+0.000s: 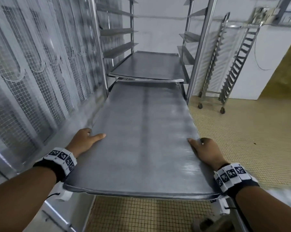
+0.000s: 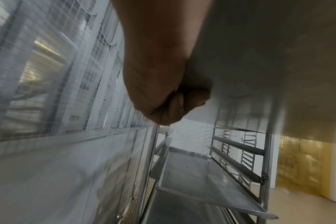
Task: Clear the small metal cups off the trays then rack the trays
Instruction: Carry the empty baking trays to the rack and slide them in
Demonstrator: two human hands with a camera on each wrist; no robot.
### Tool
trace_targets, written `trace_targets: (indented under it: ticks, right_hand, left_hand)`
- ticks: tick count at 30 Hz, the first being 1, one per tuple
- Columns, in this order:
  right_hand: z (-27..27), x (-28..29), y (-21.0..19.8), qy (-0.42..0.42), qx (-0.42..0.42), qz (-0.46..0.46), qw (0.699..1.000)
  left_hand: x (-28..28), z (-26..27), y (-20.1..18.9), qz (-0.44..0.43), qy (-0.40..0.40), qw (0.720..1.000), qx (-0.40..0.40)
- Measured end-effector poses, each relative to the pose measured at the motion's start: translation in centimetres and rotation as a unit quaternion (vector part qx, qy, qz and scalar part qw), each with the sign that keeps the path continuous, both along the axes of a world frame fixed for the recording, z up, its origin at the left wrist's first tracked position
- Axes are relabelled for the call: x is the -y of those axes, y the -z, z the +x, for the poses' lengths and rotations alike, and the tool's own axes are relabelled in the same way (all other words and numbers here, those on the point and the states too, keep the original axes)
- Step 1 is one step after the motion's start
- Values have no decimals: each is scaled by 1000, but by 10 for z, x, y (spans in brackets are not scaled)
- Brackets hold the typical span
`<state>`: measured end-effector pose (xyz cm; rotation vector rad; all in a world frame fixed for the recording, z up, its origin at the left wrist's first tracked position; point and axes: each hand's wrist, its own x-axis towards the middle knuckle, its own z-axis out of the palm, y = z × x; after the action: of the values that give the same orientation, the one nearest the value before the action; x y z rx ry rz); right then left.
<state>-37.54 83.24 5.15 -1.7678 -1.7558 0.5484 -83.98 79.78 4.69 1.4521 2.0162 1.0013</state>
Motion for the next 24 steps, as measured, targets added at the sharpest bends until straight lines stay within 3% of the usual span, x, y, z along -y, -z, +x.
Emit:
trace_targets:
  ticks: [11,24]
  right_hand:
    - [-16,-74,9,24,-38,-27,999]
    - [-48,-172,4,69,-11,-44,997]
  left_hand:
    - [-80,-10,-4,-19,2,999,-25]
    - [-208,-40,-7,-19,49,998,25]
